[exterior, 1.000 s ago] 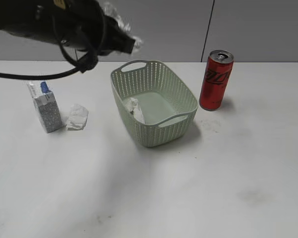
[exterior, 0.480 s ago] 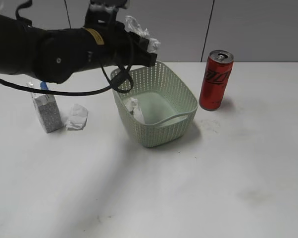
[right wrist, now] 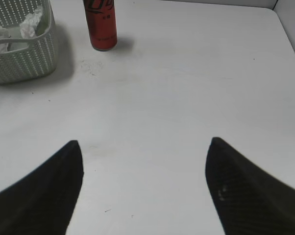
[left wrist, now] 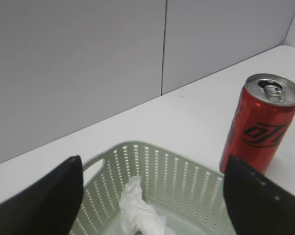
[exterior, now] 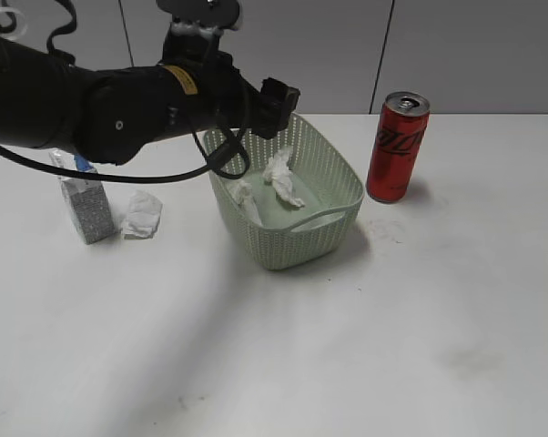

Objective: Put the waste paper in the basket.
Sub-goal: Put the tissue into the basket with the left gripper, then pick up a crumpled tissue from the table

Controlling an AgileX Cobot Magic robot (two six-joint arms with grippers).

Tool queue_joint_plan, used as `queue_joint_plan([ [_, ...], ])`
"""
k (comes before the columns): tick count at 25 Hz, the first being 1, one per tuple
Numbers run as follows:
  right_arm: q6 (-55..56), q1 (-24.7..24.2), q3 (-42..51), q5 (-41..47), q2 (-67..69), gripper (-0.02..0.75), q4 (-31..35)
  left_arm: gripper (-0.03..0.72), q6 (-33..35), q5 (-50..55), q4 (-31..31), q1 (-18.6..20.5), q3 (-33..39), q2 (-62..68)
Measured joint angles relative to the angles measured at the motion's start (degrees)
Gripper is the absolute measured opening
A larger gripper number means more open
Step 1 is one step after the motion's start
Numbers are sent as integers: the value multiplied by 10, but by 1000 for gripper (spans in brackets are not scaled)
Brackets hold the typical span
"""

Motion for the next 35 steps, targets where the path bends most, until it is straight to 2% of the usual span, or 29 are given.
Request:
queue_joint_plan([
  [6,0,0,0,0,0,588,0,688,0,10,0,0,0,-3],
  [13,0,0,0,0,0,588,0,669,0,153,4,0,0,-52],
  [16,0,0,0,0,0,588,0,663,0,235,42,4,-2,-83],
  [18,1,0,0,0,0,588,0,657,0,302,90,7,-14,-102],
  [22,1,0,0,0,0,588,0,650,6,471,205,8,-53,-115],
  [24,1,0,0,0,0,588,0,645,29,534,241,9,-69,-113],
  [29,1,0,0,0,0,588,0,620,123,686,265,9,-140,-62],
  [35,1,0,0,0,0,588,0,611,187,866,268,10,-289,66],
])
